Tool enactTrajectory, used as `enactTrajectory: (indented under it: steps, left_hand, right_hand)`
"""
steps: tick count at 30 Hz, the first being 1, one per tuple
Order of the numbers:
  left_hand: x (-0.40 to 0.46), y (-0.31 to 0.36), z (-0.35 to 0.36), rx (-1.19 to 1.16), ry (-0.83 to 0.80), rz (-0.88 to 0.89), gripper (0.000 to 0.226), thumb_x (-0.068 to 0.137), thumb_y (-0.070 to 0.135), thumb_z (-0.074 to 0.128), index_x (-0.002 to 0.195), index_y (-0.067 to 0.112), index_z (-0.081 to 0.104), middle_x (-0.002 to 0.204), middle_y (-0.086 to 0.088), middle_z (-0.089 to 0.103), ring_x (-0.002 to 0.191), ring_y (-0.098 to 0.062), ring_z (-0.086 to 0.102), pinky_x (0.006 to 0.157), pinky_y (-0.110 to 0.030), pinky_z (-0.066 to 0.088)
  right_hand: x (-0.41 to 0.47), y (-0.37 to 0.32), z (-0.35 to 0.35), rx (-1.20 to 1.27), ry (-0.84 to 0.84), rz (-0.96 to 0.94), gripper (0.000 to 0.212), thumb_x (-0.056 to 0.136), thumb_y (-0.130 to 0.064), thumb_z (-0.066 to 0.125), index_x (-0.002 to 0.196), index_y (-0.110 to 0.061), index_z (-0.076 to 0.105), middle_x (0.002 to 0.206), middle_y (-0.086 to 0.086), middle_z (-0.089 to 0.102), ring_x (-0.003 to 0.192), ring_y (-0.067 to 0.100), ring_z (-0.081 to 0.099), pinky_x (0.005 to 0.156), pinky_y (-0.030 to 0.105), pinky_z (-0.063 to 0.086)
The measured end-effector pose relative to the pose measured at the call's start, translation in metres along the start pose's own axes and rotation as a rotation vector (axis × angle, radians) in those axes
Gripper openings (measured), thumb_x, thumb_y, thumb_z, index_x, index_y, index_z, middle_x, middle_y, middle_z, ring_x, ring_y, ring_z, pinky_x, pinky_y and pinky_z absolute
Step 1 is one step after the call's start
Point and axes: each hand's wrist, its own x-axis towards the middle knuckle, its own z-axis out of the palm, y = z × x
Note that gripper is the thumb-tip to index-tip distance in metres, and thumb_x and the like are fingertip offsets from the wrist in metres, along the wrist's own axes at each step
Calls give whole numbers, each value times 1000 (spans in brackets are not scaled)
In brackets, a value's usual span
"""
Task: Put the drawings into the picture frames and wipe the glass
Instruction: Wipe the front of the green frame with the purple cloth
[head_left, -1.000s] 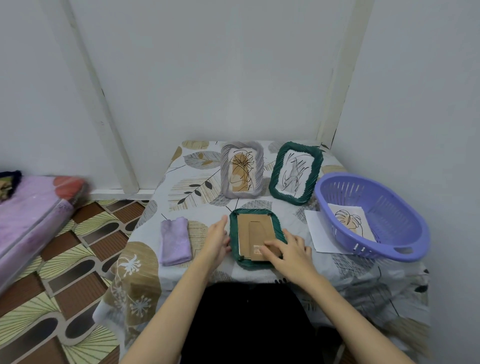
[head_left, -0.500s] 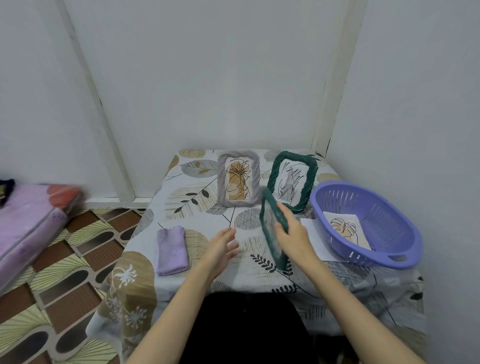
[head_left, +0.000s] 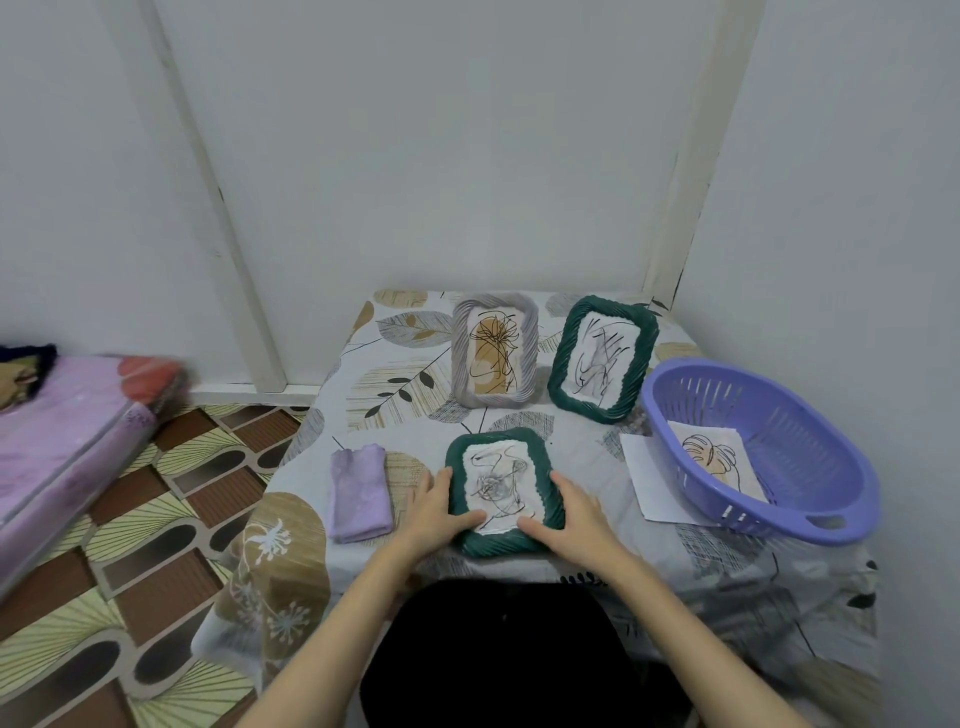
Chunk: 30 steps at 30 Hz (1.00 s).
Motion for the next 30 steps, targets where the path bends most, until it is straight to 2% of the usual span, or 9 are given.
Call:
enactTrajectory:
  steps: [5,9,12,16,19,21,23,26,30]
  left_hand:
    - [2,-6,2,252,-42,108,83,89,46,50,148,11,3,158,-9,-2,145,-22,-14,118,-41,-6]
    - [6,-15,3,328,-17,135,81,89,51,47,148,14,5,158,-5,3,146,-20,-10,118,-41,-3]
    - [4,-15,1,355,41,224,71,92,45,46,147,11,18,157,-8,9,146,-21,-3,119,-37,1]
    - [-8,-8,-19,50,404,346,38,94,20,47,131,8,48,145,-9,40,138,-21,31,114,-30,23]
    - [-10,-18,-51,32,730,98,32,92,9,43,123,6,51,133,-15,48,122,-29,43,102,-33,32]
    - [-6,-33,-71,10,671,-212,34,91,12,44,125,10,46,133,-21,40,122,-38,39,101,-44,35]
    - [0,-43,-81,-90,490,-385,34,89,14,50,122,14,45,130,-24,39,116,-41,43,96,-44,40]
    - [8,-44,-80,-146,332,-361,38,79,8,64,115,12,50,127,-20,46,109,-35,50,83,-34,41]
    - [11,-39,-78,-187,306,-347,32,75,0,67,101,15,53,124,-17,51,107,-30,50,86,-34,40]
  right_hand:
    - [-5,4,6,-305,36,-51,95,70,-72,39,145,-17,19,135,5,35,127,24,29,104,37,26]
    - [-9,6,9,-423,100,-92,109,55,-80,9,144,-18,19,132,3,35,124,22,30,102,36,27]
    - [-10,8,16,-500,173,-112,107,58,-77,2,144,-18,22,132,2,38,121,23,34,98,36,28]
    - [-11,12,22,-518,237,-131,102,64,-75,3,143,-16,29,129,4,43,116,26,39,94,37,31]
    - [-12,14,22,-536,255,-118,99,65,-75,3,142,-19,32,129,5,41,118,26,38,95,36,31]
    - [-11,14,22,-535,252,-115,99,65,-76,3,142,-20,31,128,5,41,118,25,37,95,36,30]
    - [-12,14,22,-534,239,-112,100,65,-76,2,142,-19,31,128,5,42,117,25,38,94,36,30]
    - [-13,15,21,-553,216,-106,109,62,-83,-7,143,-20,27,129,3,40,116,24,36,94,35,30]
    - [-12,16,21,-554,224,-96,121,53,-86,-21,143,-21,27,130,3,40,117,24,36,94,36,30]
